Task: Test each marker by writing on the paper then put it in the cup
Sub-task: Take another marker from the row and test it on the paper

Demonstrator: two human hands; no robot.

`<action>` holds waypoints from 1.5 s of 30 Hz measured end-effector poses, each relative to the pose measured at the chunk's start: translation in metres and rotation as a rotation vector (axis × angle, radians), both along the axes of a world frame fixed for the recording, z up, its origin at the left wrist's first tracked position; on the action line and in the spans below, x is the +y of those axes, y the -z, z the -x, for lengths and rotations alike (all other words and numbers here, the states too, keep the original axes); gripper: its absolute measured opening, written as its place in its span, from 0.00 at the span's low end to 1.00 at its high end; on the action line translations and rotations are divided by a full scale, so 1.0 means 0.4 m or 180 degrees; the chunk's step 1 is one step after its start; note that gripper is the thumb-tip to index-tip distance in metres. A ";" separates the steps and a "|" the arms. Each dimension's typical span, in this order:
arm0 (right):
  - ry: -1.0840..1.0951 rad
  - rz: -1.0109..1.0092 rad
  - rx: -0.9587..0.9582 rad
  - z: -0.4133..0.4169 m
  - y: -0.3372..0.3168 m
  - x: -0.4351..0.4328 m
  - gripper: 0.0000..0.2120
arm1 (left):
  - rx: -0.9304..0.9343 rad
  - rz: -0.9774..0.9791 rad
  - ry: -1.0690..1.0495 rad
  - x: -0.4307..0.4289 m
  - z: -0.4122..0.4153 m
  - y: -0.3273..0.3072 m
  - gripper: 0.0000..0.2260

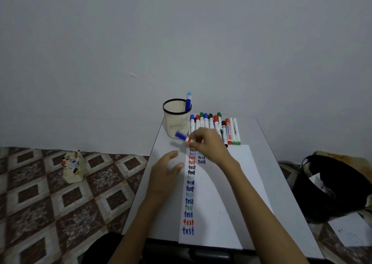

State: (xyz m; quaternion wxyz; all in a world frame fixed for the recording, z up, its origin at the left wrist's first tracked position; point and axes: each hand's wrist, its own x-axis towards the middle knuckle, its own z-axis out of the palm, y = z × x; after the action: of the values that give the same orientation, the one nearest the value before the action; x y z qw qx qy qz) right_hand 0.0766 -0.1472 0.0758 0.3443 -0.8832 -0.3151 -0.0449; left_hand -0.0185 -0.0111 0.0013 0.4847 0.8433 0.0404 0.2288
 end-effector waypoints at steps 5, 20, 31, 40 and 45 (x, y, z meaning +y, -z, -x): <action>0.0396 -0.1724 -0.0687 -0.067 -0.150 0.057 0.24 | 0.0258 -0.0940 0.0032 0.001 -0.023 0.022 0.23; 0.0337 -0.0203 -0.1431 -0.211 -0.175 0.168 0.15 | 0.0138 -0.0653 -0.0057 0.004 -0.029 0.023 0.18; 0.0495 0.0228 -0.1564 -0.220 -0.120 0.161 0.10 | 0.0072 -0.0636 -0.0132 0.004 -0.033 0.033 0.12; 0.0607 -0.0284 -0.1412 -0.231 -0.132 0.127 0.13 | -0.0006 -0.0583 -0.0119 0.004 -0.028 0.029 0.13; 0.1084 -0.1335 -0.0900 -0.251 -0.129 0.035 0.12 | -0.0038 -0.0606 -0.0133 0.005 -0.030 0.030 0.11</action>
State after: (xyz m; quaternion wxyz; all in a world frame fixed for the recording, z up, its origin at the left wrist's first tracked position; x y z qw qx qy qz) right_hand 0.1771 -0.1333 0.1275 0.4594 -0.8180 -0.1912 -0.2886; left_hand -0.0065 -0.0090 -0.0107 0.3978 0.8831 0.0332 0.2467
